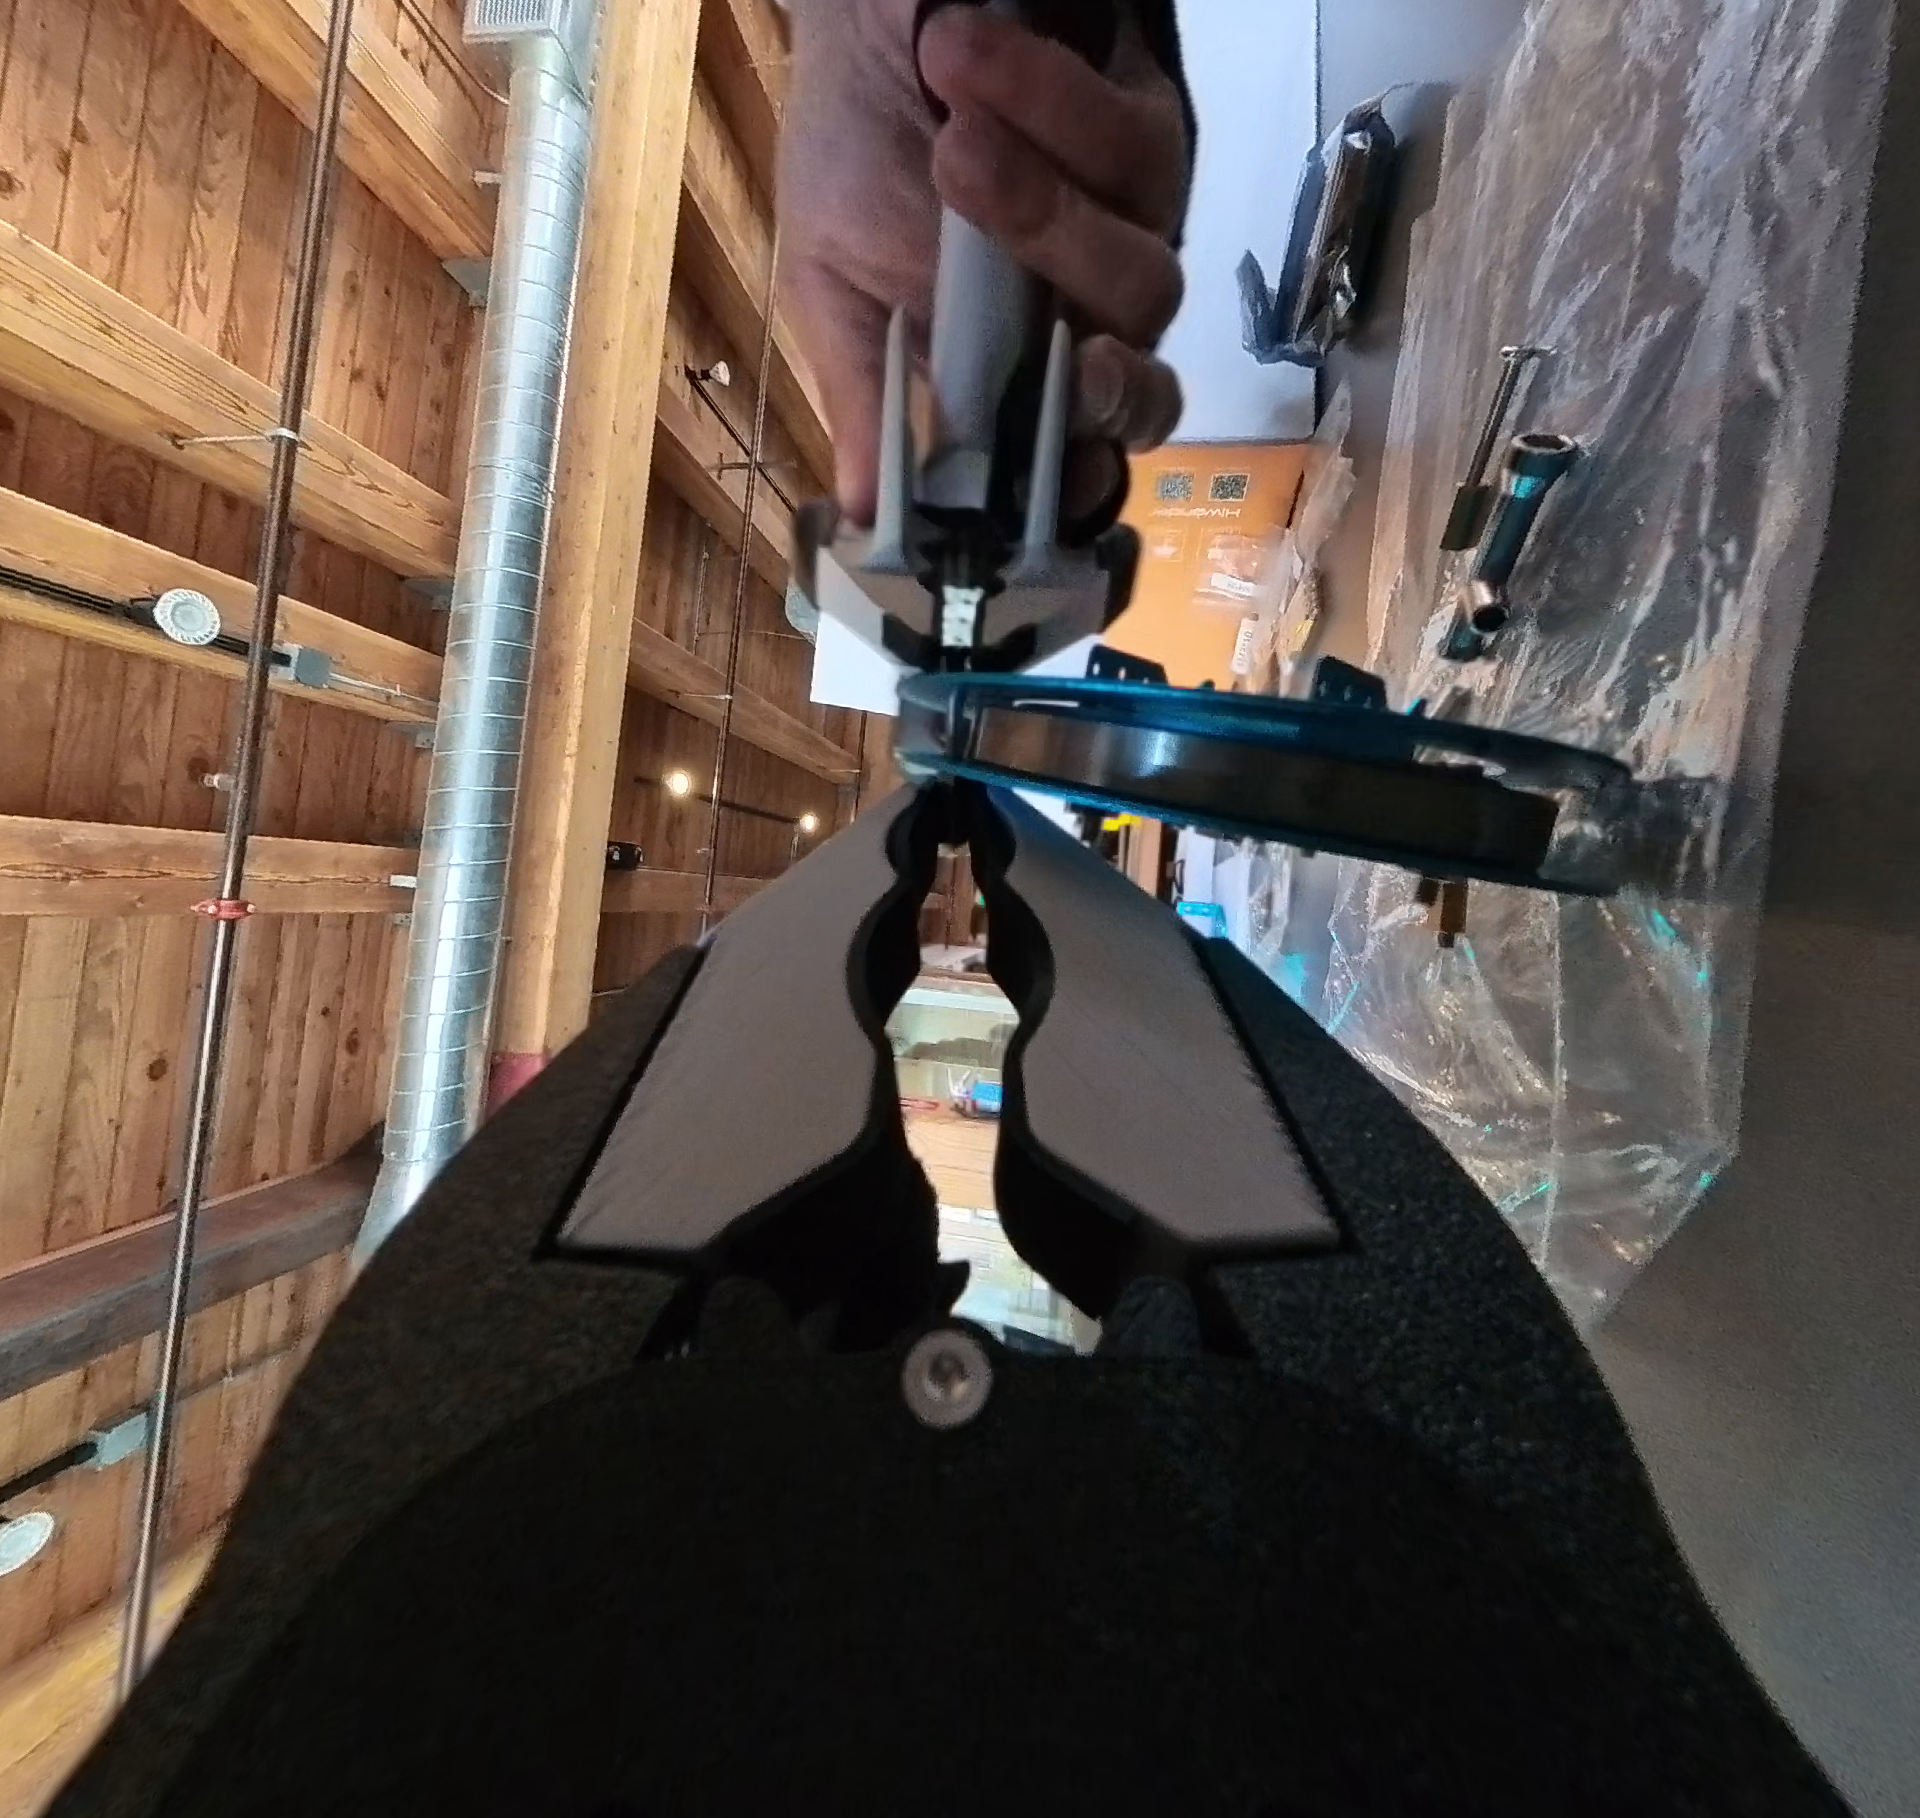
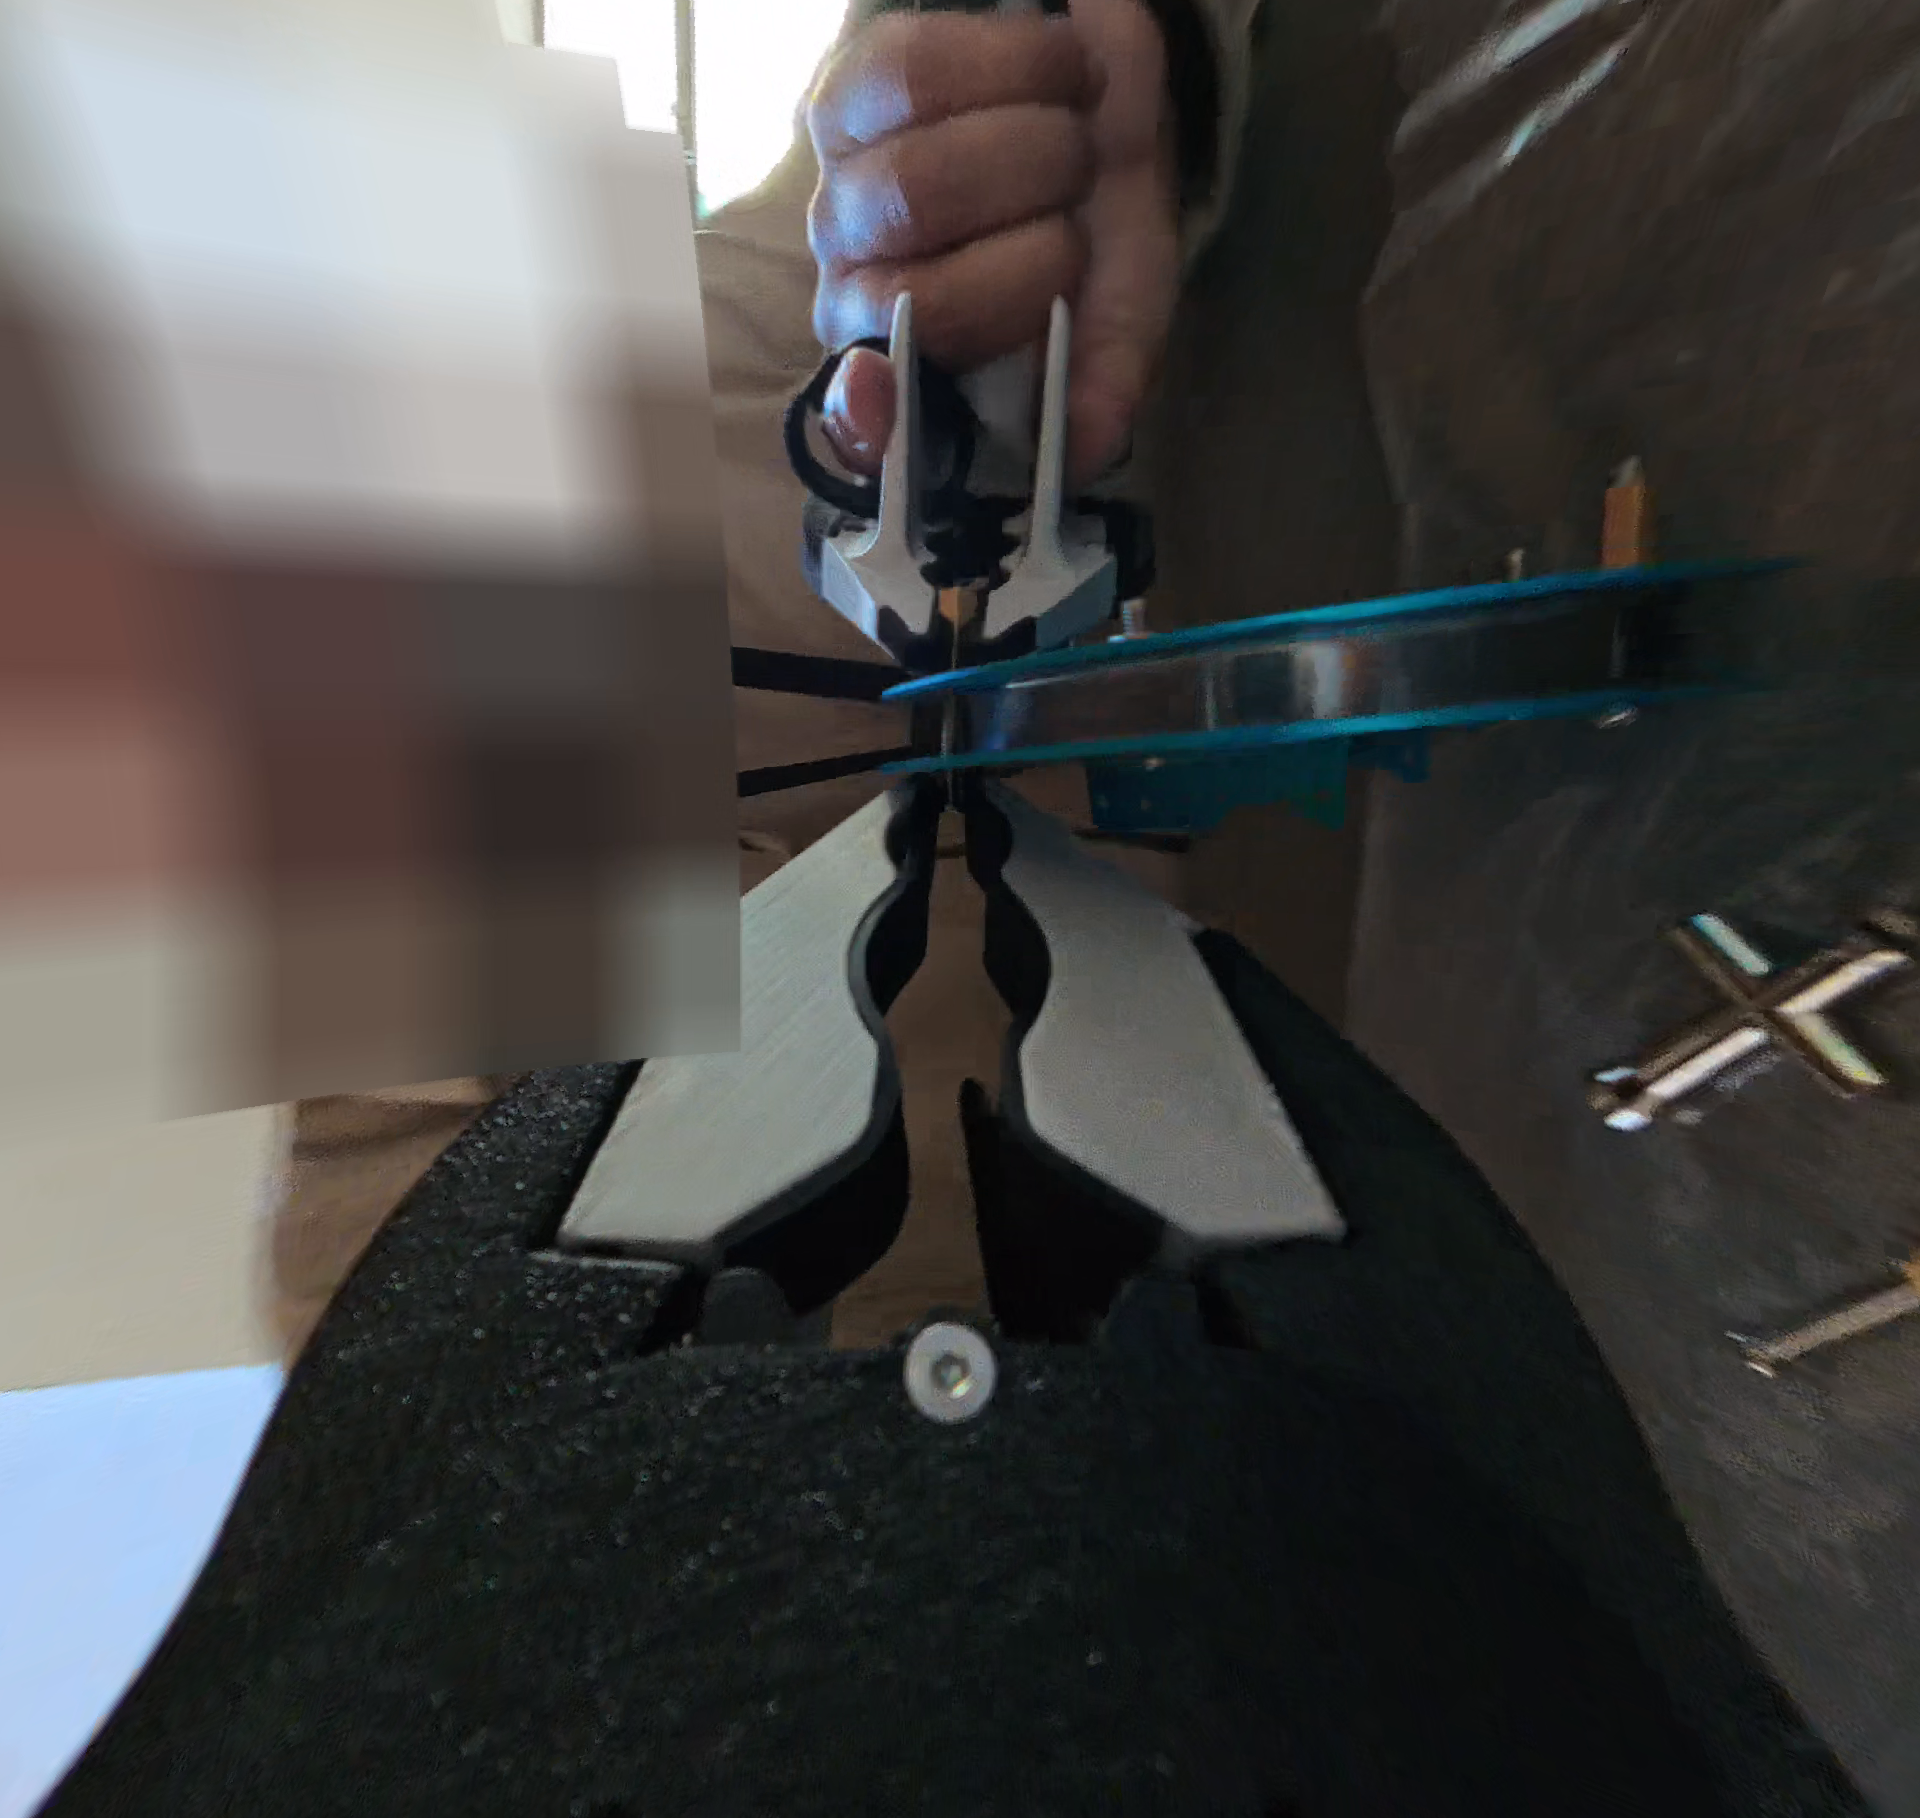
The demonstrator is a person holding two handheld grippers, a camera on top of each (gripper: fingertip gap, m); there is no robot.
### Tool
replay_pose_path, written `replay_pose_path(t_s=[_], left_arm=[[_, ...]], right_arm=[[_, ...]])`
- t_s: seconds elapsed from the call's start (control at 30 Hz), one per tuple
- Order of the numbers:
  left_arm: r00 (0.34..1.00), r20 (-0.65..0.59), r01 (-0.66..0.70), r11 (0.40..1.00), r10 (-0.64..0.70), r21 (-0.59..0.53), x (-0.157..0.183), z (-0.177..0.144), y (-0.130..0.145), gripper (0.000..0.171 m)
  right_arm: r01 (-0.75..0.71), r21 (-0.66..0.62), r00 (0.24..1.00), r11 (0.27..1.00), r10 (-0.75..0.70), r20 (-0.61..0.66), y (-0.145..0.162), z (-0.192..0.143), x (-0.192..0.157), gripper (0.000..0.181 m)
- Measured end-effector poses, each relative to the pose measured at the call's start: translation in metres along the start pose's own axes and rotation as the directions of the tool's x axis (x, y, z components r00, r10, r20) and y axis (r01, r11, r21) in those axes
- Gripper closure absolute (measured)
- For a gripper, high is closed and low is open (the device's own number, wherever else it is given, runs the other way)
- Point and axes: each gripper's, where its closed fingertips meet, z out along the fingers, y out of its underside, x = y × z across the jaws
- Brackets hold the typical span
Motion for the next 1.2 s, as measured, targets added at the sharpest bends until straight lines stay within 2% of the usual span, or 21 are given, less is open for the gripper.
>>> replay_pose_path(t_s=[0.03,0.07,0.13,0.23,0.33,0.4,0.43,0.47,0.53,0.6,0.67,0.73,0.77,0.83,0.87,0.93,1.0,1.03,1.07,1.13,1.2], left_arm=[[1.0,-0.004,0.003,1.0,-0.003,-0.005,0.0,0.001,0.002,0.169],[1.0,-0.008,0.01,1.0,-0.01,-0.008,0.0,0.002,0.003,0.169],[0.999,-0.026,0.039,0.999,-0.039,-0.016,0.0,0.004,0.005,0.169],[0.996,-0.05,0.079,0.996,-0.081,-0.032,0.001,0.007,0.008,0.169],[0.993,-0.063,0.096,0.995,-0.099,-0.039,0.001,0.008,0.009,0.168],[0.993,-0.064,0.092,0.995,-0.094,-0.041,0.001,0.008,0.008,0.168],[0.994,-0.062,0.087,0.995,-0.089,-0.042,0.001,0.008,0.008,0.168],[0.995,-0.058,0.079,0.996,-0.081,-0.04,0.001,0.008,0.008,0.169],[0.996,-0.052,0.075,0.996,-0.077,-0.037,0.001,0.006,0.007,0.17],[0.996,-0.05,0.077,0.997,-0.079,-0.028,0.0,0.005,0.006,0.17],[0.996,-0.043,0.075,0.997,-0.076,-0.03,0.0,0.004,0.006,0.17],[0.997,-0.041,0.067,0.997,-0.068,-0.028,0.0,0.004,0.006,0.17],[0.997,-0.039,0.068,0.997,-0.069,-0.026,0.0,0.003,0.005,0.17],[0.998,-0.024,0.051,0.998,-0.052,-0.028,-0.002,0.004,0.005,0.17],[0.998,-0.03,0.059,0.998,-0.06,-0.019,-0.001,0.004,0.005,0.17],[0.998,-0.028,0.058,0.998,-0.058,-0.012,-0.001,0.002,0.003,0.17],[0.997,-0.033,0.072,0.997,-0.072,-0.007,-0.001,0.002,0.002,0.17],[0.997,-0.036,0.075,0.997,-0.075,-0.013,-0.001,0.003,0.003,0.169],[0.996,-0.038,0.078,0.997,-0.079,-0.019,-0.001,0.004,0.004,0.169],[0.995,-0.047,0.092,0.995,-0.093,-0.026,0.0,0.006,0.006,0.17],[0.995,-0.044,0.088,0.996,-0.09,-0.029,0.0,0.006,0.007,0.169]], right_arm=[[0.097,0.026,0.99,0.995,-0.094,-0.103,-0.003,-0.002,0.002,0.178],[0.224,0.033,0.948,0.974,-0.21,-0.238,-0.006,-0.004,0.005,0.178],[0.451,-0.031,0.753,0.892,-0.399,-0.524,-0.011,-0.01,0.01,0.177],[0.639,-0.29,0.245,0.713,-0.545,-0.801,-0.018,-0.02,0.016,0.178],[0.598,-0.546,-0.23,0.587,-0.526,-0.818,-0.024,-0.029,0.017,0.177],[0.49,-0.693,-0.472,0.529,-0.507,-0.721,-0.026,-0.034,0.016,0.177],[0.428,-0.743,-0.546,0.515,-0.508,-0.667,-0.026,-0.035,0.016,0.178],[0.382,-0.77,-0.571,0.511,-0.525,-0.632,-0.025,-0.034,0.016,0.179],[0.407,-0.717,-0.456,0.566,-0.554,-0.696,-0.022,-0.03,0.017,0.179],[0.509,-0.535,-0.135,0.675,-0.551,-0.824,-0.018,-0.023,0.019,0.179],[0.513,-0.238,0.324,0.825,-0.442,-0.836,-0.015,-0.015,0.018,0.18],[0.346,0.024,0.725,0.938,-0.251,-0.641,-0.012,-0.009,0.014,0.18],[0.22,0.113,0.864,0.969,-0.139,-0.484,-0.011,-0.006,0.011,0.181],[-0.037,0.196,0.988,0.98,0.065,-0.138,-0.009,-0.005,0.004,0.179],[-0.102,0.201,0.994,0.974,0.11,-0.028,-0.009,-0.003,0.001,0.179],[-0.103,0.191,0.994,0.976,0.106,-0.004,-0.005,0.0,0.0,0.179],[0.094,0.179,0.976,0.979,-0.055,-0.21,-0.004,0.0,0.005,0.178],[0.24,0.145,0.911,0.96,-0.171,-0.375,-0.006,-0.003,0.008,0.178],[0.383,0.079,0.789,0.92,-0.282,-0.546,-0.009,-0.008,0.012,0.178],[0.579,-0.155,0.419,0.8,-0.455,-0.786,-0.014,-0.017,0.016,0.176],[0.594,-0.426,0.012,0.682,-0.537,-0.843,-0.017,-0.024,0.018,0.174]])
